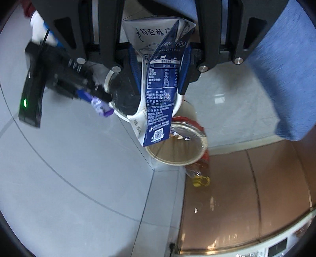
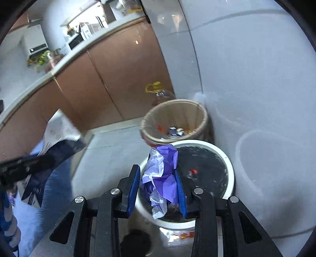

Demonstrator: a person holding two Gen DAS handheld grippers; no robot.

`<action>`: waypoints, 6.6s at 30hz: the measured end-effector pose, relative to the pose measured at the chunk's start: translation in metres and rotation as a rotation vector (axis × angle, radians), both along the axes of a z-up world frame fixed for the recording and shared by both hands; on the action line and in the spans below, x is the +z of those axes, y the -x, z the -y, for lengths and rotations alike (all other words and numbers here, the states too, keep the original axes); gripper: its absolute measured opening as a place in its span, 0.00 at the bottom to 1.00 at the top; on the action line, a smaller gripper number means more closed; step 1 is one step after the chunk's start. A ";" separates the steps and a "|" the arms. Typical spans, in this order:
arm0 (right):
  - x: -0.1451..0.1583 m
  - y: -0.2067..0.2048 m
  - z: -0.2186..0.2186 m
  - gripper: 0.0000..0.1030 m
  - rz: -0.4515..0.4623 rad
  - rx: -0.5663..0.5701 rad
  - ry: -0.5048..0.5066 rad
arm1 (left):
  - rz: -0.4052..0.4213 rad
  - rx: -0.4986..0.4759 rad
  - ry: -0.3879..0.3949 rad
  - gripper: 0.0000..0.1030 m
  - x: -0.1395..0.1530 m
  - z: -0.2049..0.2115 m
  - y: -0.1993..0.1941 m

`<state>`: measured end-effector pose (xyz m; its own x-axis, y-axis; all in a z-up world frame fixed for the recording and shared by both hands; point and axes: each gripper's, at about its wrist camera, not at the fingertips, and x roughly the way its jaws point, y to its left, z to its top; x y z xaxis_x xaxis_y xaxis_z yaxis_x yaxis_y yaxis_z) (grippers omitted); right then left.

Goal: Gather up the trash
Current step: 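Carry both items to the white lined bin and open both tools, then move both tools back over the remaining trash on the towel, then grasp white tissue with left tool while right tool grasps purple plastic, then carry both items to the white lined bin and open both tools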

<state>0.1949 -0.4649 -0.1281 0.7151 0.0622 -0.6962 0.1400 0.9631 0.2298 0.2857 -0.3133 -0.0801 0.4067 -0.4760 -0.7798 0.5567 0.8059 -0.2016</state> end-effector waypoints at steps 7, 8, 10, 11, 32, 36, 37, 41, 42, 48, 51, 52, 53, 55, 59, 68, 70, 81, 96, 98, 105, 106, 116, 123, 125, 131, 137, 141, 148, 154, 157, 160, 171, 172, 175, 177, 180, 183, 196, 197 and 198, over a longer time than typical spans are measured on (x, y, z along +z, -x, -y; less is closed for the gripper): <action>-0.023 -0.010 0.011 0.34 -0.043 -0.040 0.030 | -0.088 -0.008 0.028 0.35 -0.038 0.046 -0.036; -0.024 -0.010 0.013 0.36 -0.049 -0.051 0.037 | -0.099 -0.009 0.032 0.35 -0.042 0.052 -0.039; -0.027 -0.009 0.016 0.40 -0.055 -0.072 0.049 | -0.124 -0.020 0.047 0.35 -0.049 0.063 -0.044; -0.028 -0.008 0.018 0.43 -0.056 -0.077 0.050 | -0.136 -0.024 0.054 0.40 -0.053 0.066 -0.046; 0.052 0.037 -0.034 0.82 0.097 -0.083 0.101 | 0.051 0.113 0.182 0.52 0.039 -0.033 0.015; 0.092 0.055 -0.061 0.97 0.175 -0.061 0.129 | 0.151 0.149 0.200 0.52 0.075 -0.068 0.047; 0.099 0.058 -0.066 1.00 0.190 -0.057 0.136 | 0.182 0.158 0.200 0.52 0.084 -0.077 0.057; 0.133 0.079 -0.091 1.00 0.265 -0.040 0.154 | 0.292 0.208 0.221 0.64 0.115 -0.114 0.094; 0.141 0.084 -0.097 1.00 0.282 -0.029 0.153 | 0.313 0.221 0.233 0.65 0.122 -0.123 0.103; 0.182 0.111 -0.133 1.00 0.397 0.044 0.151 | 0.368 0.253 0.246 0.74 0.154 -0.178 0.150; 0.197 0.123 -0.150 1.00 0.450 0.083 0.127 | 0.399 0.277 0.256 0.77 0.167 -0.203 0.173; 0.202 0.126 -0.155 1.00 0.466 0.095 0.119 | 0.407 0.286 0.258 0.77 0.170 -0.211 0.179; 0.205 0.130 -0.160 1.00 0.480 0.106 0.111 | 0.415 0.298 0.257 0.77 0.172 -0.218 0.184; 0.211 0.134 -0.170 1.00 0.491 0.131 0.090 | 0.433 0.322 0.258 0.77 0.176 -0.236 0.198; 0.220 0.139 -0.192 1.00 0.479 0.205 0.068 | 0.448 0.365 0.246 0.77 0.177 -0.266 0.218; 0.224 0.147 -0.249 1.00 0.450 0.377 0.089 | 0.403 0.499 0.249 0.77 0.143 -0.344 0.242; 0.221 0.143 -0.260 1.00 0.435 0.414 0.081 | 0.395 0.536 0.239 0.77 0.130 -0.364 0.246; 0.170 0.093 -0.314 1.00 0.288 0.549 0.067 | 0.348 0.645 0.171 0.77 0.066 -0.457 0.250; 0.075 0.024 -0.397 0.94 0.049 0.788 -0.025 | 0.155 0.695 0.089 0.77 -0.020 -0.488 0.191; 0.066 0.018 -0.411 0.94 0.028 0.819 -0.029 | 0.135 0.703 0.089 0.77 -0.028 -0.490 0.184; 0.044 0.005 -0.450 0.88 -0.025 0.922 -0.057 | 0.058 0.723 0.108 0.59 -0.050 -0.498 0.169; 0.041 0.004 -0.456 0.85 -0.035 0.939 -0.065 | 0.048 0.724 0.119 0.58 -0.052 -0.499 0.168; 0.013 -0.004 -0.512 0.53 -0.096 1.072 -0.106 | 0.028 0.712 0.190 0.38 -0.058 -0.504 0.169; 0.002 -0.010 -0.523 0.29 -0.121 1.090 -0.124 | 0.015 0.728 0.226 0.23 -0.060 -0.512 0.172; 0.001 -0.010 -0.523 0.18 -0.118 1.092 -0.125 | 0.013 0.730 0.225 0.18 -0.060 -0.512 0.172; 0.009 -0.007 -0.518 0.14 -0.091 1.078 -0.129 | 0.016 0.733 0.219 0.11 -0.059 -0.511 0.173; 0.034 0.010 -0.498 0.14 -0.047 1.049 -0.120 | 0.051 0.763 0.224 0.10 -0.050 -0.512 0.182; 0.059 0.026 -0.473 0.14 -0.004 1.009 -0.101 | 0.070 0.762 0.272 0.10 -0.037 -0.507 0.198; 0.102 0.058 -0.418 0.14 0.084 0.918 -0.087 | 0.156 0.762 0.280 0.10 0.007 -0.494 0.234; 0.130 0.087 -0.374 0.14 0.161 0.852 -0.089 | 0.220 0.749 0.261 0.10 0.044 -0.478 0.263; 0.141 0.099 -0.356 0.14 0.195 0.827 -0.092 | 0.251 0.742 0.260 0.10 0.062 -0.468 0.275; 0.154 0.115 -0.337 0.14 0.236 0.801 -0.099 | 0.286 0.733 0.260 0.10 0.080 -0.458 0.288; 0.183 0.149 -0.285 0.14 0.345 0.715 -0.126 | 0.367 0.679 0.247 0.10 0.127 -0.417 0.308; 0.184 0.150 -0.280 0.14 0.353 0.706 -0.126 | 0.371 0.670 0.246 0.10 0.130 -0.412 0.308; 0.187 0.153 -0.265 0.14 0.367 0.677 -0.132 | 0.379 0.639 0.242 0.10 0.138 -0.395 0.301; 0.186 0.154 -0.255 0.14 0.373 0.658 -0.133 | 0.378 0.614 0.239 0.10 0.142 -0.382 0.293; 0.183 0.150 -0.237 0.14 0.376 0.616 -0.142 | 0.363 0.566 0.228 0.10 0.144 -0.358 0.274; 0.176 0.142 -0.217 0.14 0.369 0.570 -0.154 | 0.345 0.517 0.213 0.10 0.142 -0.333 0.254; 0.117 0.095 -0.112 0.14 0.277 0.273 -0.106 | 0.210 0.230 0.118 0.10 0.096 -0.176 0.125; 0.111 0.090 -0.103 0.14 0.264 0.247 -0.095 | 0.197 0.204 0.106 0.10 0.090 -0.159 0.114; 0.104 0.085 -0.095 0.14 0.248 0.218 -0.075 | 0.182 0.181 0.096 0.10 0.083 -0.143 0.102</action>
